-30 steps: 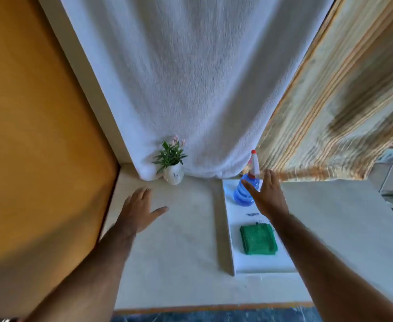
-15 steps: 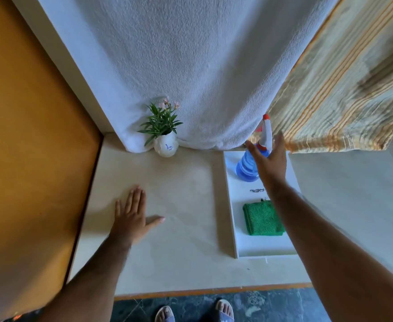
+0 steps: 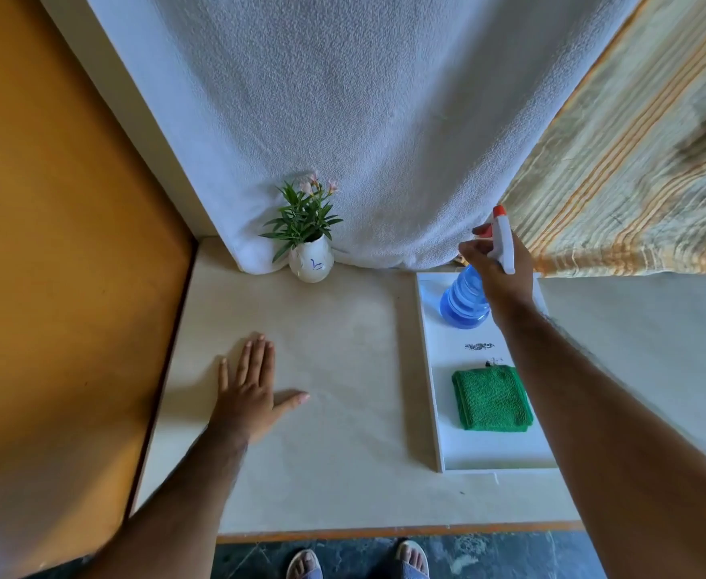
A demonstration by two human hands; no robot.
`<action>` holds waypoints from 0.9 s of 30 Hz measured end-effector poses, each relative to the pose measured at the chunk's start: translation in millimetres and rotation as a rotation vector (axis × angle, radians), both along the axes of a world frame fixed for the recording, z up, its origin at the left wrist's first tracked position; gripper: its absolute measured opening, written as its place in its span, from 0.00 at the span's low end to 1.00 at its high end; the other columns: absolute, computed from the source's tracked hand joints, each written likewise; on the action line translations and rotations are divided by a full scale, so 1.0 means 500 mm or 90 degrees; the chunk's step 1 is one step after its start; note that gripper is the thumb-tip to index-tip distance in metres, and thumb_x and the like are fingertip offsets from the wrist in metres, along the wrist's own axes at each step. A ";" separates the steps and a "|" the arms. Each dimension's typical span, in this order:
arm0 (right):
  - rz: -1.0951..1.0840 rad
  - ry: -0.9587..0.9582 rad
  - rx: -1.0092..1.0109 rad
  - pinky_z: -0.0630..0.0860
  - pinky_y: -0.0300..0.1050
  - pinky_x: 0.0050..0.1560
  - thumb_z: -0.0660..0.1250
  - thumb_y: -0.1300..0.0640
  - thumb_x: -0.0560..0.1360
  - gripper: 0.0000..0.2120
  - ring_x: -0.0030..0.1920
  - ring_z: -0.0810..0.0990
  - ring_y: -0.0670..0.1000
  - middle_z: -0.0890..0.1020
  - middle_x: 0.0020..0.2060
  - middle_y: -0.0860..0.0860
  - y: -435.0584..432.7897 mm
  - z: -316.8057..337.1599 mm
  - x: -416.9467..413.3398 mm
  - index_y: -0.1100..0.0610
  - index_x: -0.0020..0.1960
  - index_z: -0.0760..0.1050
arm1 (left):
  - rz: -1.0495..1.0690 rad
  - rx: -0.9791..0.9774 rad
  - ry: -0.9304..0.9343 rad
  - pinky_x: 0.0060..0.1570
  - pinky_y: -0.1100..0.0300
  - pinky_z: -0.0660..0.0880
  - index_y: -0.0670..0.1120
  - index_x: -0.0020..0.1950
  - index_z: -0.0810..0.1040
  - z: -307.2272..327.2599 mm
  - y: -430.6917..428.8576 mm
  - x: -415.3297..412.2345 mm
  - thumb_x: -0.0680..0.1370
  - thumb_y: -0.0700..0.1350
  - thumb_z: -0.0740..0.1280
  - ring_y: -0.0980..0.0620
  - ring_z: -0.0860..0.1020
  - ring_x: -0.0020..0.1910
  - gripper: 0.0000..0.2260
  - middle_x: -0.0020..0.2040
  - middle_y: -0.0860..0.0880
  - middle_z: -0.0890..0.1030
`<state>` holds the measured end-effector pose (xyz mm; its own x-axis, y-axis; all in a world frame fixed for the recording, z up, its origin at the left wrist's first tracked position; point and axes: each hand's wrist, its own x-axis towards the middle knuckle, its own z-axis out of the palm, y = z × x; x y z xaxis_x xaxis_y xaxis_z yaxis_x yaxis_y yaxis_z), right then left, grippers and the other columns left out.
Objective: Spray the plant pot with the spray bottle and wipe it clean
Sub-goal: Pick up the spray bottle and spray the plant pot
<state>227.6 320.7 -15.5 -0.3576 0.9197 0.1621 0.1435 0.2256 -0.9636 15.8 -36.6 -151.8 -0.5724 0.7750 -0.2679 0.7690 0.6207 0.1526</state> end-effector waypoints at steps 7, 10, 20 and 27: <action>-0.005 -0.017 -0.052 0.79 0.36 0.42 0.76 0.61 0.70 0.12 0.37 0.82 0.44 0.83 0.34 0.44 -0.002 -0.016 0.008 0.51 0.51 0.82 | -0.001 -0.017 0.018 0.78 0.34 0.44 0.45 0.82 0.42 -0.001 0.006 0.002 0.64 0.83 0.34 0.46 0.46 0.83 0.58 0.84 0.46 0.45; -0.026 -0.030 -0.058 0.76 0.31 0.37 0.77 0.60 0.70 0.12 0.32 0.78 0.40 0.80 0.30 0.40 -0.009 -0.016 0.008 0.45 0.44 0.80 | 0.002 -0.037 0.026 0.79 0.36 0.41 0.47 0.81 0.36 -0.005 0.006 -0.001 0.63 0.83 0.32 0.48 0.41 0.83 0.57 0.84 0.48 0.40; -0.031 -0.025 -0.040 0.80 0.47 0.44 0.67 0.66 0.72 0.21 0.38 0.83 0.49 0.84 0.36 0.42 -0.049 0.059 -0.034 0.38 0.45 0.81 | 0.015 -0.040 0.022 0.79 0.37 0.39 0.48 0.80 0.31 -0.011 0.007 0.000 0.63 0.83 0.32 0.49 0.39 0.82 0.55 0.84 0.49 0.37; 0.123 -0.068 -0.042 0.80 0.42 0.41 0.74 0.60 0.72 0.14 0.32 0.83 0.47 0.86 0.36 0.50 -0.140 0.095 -0.131 0.40 0.47 0.83 | 0.017 -0.026 0.029 0.79 0.37 0.40 0.47 0.81 0.36 -0.007 0.006 0.003 0.62 0.83 0.31 0.50 0.40 0.82 0.57 0.84 0.48 0.38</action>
